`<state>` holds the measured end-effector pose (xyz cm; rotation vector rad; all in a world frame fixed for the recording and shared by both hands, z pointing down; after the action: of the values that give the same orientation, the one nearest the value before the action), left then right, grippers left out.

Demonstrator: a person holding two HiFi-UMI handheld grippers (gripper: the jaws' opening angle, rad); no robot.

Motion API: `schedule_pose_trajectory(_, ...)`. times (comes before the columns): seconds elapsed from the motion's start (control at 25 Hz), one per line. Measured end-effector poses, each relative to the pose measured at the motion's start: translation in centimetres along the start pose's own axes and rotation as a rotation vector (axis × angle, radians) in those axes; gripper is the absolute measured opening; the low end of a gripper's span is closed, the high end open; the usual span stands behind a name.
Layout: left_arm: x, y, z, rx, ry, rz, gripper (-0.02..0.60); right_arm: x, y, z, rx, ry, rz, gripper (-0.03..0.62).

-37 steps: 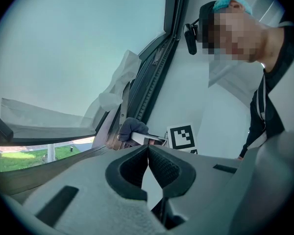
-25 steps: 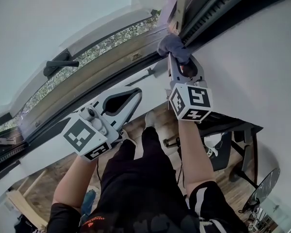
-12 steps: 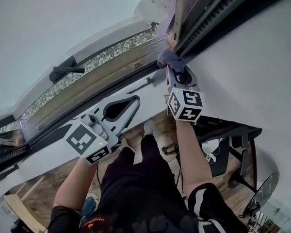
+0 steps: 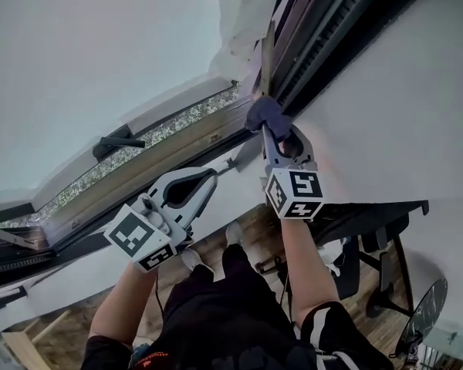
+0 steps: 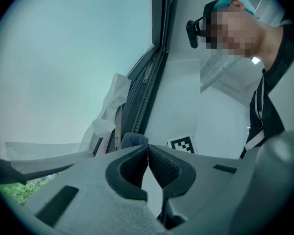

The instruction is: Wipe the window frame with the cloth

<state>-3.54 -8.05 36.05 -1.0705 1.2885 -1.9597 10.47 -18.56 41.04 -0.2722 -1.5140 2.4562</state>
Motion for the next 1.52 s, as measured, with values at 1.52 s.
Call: schedule_pose_trajectory(1.52, -0.6, 11.0, -2.7, -0.178, 0.025, 0.170, 0.021, 0.6, 32.1, -17.2, -0.639, -0.139, -0.313, 0.129)
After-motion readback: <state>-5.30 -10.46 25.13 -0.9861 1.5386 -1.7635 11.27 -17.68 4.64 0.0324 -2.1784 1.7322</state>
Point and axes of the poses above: the fingertips, and each gripper's own axes: z forward along the fingers, x to its left, y out of its top, the point moved 1 cm from there along -z, backward along the fingers, and after that the axes turned 14 degrees about x, right-handed, at the moved point
